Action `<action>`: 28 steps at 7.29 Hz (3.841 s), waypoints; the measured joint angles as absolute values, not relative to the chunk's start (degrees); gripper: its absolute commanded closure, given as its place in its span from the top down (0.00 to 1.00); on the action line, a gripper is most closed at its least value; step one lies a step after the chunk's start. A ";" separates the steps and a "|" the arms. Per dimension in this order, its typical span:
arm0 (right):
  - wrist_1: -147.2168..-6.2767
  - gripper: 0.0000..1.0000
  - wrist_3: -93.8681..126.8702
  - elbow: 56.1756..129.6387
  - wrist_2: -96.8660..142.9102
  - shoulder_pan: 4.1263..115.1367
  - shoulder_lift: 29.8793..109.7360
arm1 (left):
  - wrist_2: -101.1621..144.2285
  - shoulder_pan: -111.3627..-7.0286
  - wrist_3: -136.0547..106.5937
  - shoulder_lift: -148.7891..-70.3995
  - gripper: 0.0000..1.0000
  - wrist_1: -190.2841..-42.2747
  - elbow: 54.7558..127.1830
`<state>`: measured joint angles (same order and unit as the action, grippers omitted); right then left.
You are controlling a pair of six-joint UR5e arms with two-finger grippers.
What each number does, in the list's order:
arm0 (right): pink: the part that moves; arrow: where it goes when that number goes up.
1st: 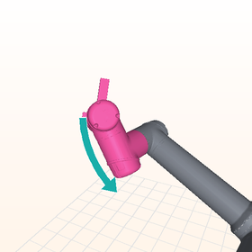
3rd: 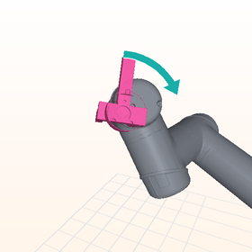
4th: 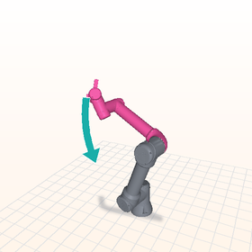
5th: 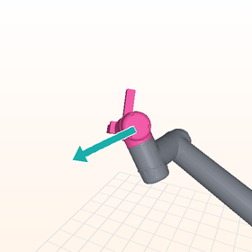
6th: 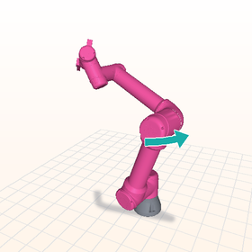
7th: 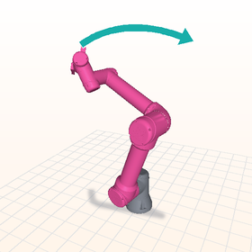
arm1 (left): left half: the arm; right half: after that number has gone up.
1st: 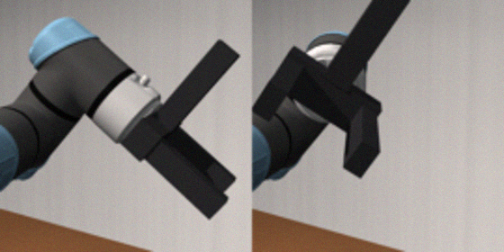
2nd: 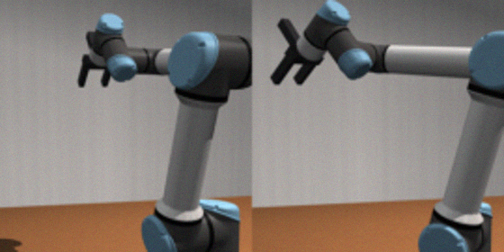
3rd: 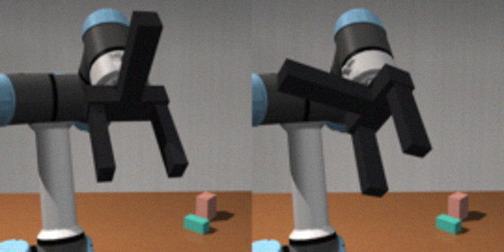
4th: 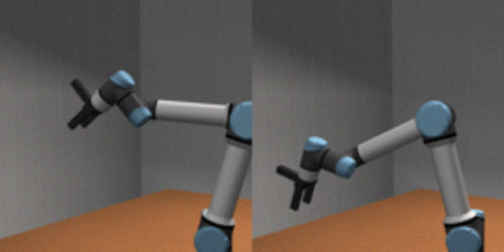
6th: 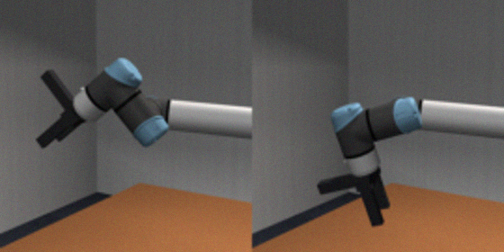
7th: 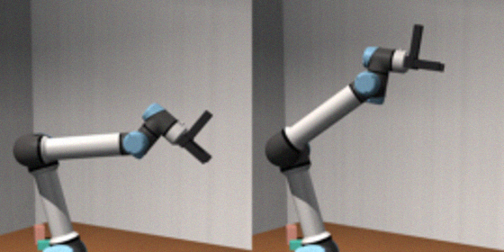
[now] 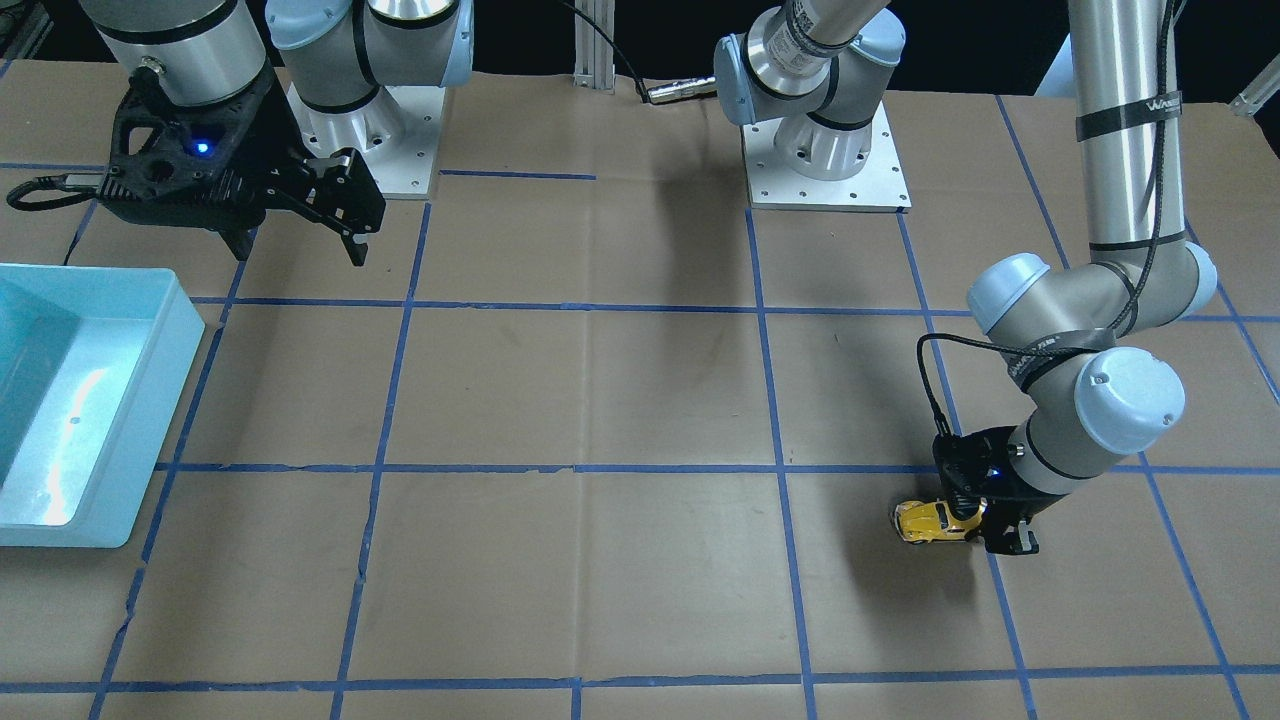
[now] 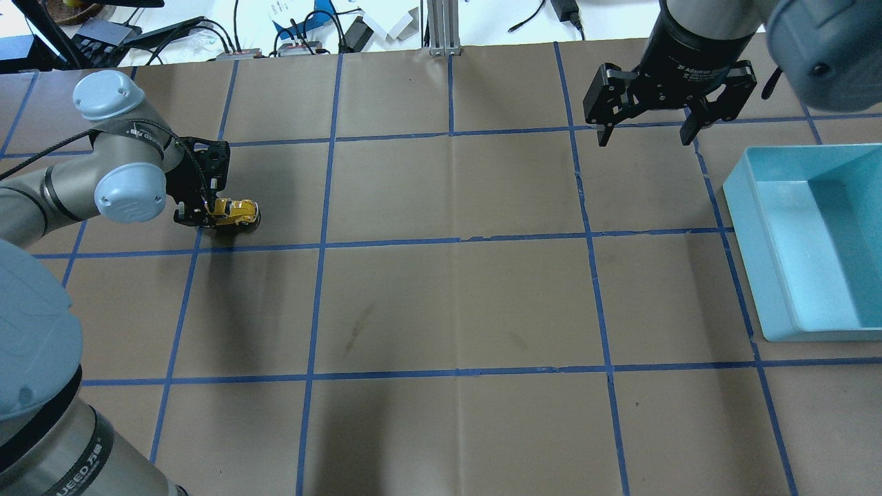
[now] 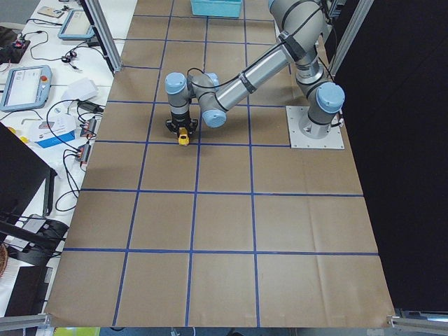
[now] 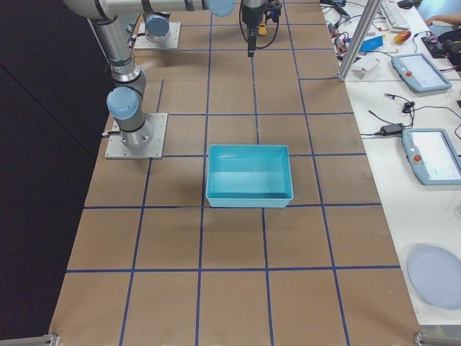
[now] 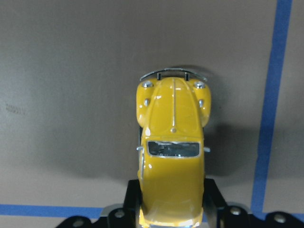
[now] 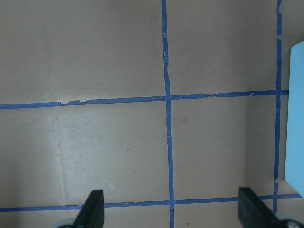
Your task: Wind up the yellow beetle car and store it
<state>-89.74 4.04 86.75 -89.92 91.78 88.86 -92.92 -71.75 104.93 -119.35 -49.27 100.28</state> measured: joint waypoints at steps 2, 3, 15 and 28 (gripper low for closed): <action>-89.74 1.00 4.04 86.75 -89.95 91.83 88.86 | -92.95 -71.34 104.88 -119.35 1.00 -49.36 100.33; -89.74 1.00 4.04 86.75 -89.93 91.84 88.86 | -93.14 -71.32 104.63 -119.26 1.00 -49.44 100.27; -89.73 1.00 4.04 86.67 -89.96 91.93 88.79 | -87.85 -82.25 58.01 -97.28 1.00 -62.70 99.54; -89.73 1.00 3.57 86.31 -90.15 91.95 88.70 | -93.51 -83.84 0.50 -77.44 1.00 -102.19 96.83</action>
